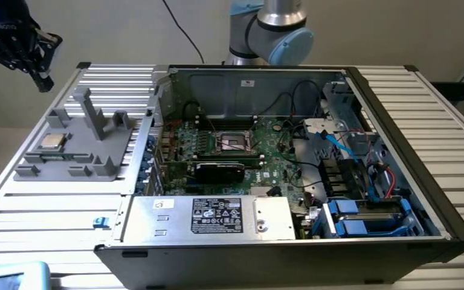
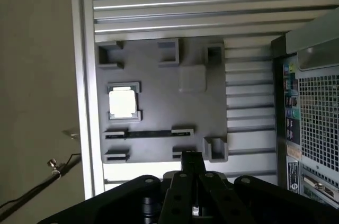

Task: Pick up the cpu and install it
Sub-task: 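Reach for the cpu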

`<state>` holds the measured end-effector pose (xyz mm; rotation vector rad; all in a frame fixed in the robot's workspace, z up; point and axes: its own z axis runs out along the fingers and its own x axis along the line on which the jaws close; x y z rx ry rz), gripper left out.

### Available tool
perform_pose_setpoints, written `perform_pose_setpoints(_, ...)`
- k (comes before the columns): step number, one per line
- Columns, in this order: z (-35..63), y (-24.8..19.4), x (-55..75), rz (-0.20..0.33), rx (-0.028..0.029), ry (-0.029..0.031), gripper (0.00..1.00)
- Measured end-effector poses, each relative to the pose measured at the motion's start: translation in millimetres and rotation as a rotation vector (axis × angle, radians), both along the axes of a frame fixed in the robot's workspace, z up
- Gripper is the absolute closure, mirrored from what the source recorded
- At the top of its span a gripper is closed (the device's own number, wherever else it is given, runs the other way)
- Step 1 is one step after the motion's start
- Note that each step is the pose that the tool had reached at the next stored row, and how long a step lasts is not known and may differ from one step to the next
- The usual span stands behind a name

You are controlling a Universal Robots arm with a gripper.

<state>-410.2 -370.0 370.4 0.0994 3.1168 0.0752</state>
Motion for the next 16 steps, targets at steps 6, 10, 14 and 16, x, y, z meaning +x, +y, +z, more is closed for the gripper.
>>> perform_pose_setpoints(6, -6.4, 9.0, -27.3, 0.000, 0.0000, 0.0000, 0.89)
perform_pose_setpoints(10, -9.4, 18.4, -37.6, 0.001, -0.0004, 0.0000, 0.89)
perform_pose_setpoints(14, -10.3, 22.8, -45.9, 0.009, -0.0008, 0.0001, 0.89)
perform_pose_setpoints(16, -10.6, 23.8, -48.3, 0.019, -0.0039, 0.0007, 0.89)
